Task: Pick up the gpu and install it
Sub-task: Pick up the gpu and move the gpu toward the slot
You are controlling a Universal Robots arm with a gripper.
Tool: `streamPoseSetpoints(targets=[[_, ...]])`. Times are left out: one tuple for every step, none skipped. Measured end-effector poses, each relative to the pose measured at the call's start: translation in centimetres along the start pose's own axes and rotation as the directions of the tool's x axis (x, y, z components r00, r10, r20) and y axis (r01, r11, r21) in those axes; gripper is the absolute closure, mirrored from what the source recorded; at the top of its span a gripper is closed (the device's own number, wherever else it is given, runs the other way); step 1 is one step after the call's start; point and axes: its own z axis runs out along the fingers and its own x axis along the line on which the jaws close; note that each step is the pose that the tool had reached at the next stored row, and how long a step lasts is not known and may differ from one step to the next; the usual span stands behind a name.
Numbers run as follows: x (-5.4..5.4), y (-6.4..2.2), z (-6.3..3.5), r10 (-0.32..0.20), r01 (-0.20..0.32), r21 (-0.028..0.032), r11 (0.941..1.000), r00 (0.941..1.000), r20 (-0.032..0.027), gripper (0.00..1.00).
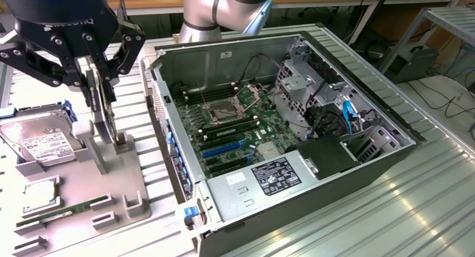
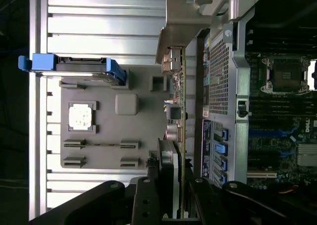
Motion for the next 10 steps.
streamPoseSetpoints(targets=[[0.0,0.01,-0.22,0.000,0.000,0.0000,1.0000,1.0000,0.0000,0.72],[0.0,0.02,-0.43,0.000,0.000,0.0000,1.0000,1.0000,0.0000,0.72],[0.0,0.02,-0.62,0.000,0.000,0.0000,1.0000,1.0000,0.0000,0.72],[0.0,0.03,-0.80,0.000,0.000,0.0000,1.0000,1.0000,0.0000,0.72],[0.0,0.05,-1.15,0.000,0.000,0.0003,1.0000,1.0000,-0.0002,0.72],[0.0,0.06,-1.35,0.000,0.000,0.0007,1.0000,1.0000,-0.0001,0.72],[0.0,0.09,-1.46,0.000,0.000,0.0027,1.0000,1.0000,-0.0002,0.72],[0.0,0.13,-1.46,0.000,0.000,0.0068,1.0000,1.0000,0.0000,0.72],[0.0,0.13,-1.47,0.000,0.000,0.0074,1.0000,1.0000,-0.0001,0.72],[0.0,0.13,-1.47,0.000,0.000,0.0075,1.0000,1.0000,-0.0002,0.72]])
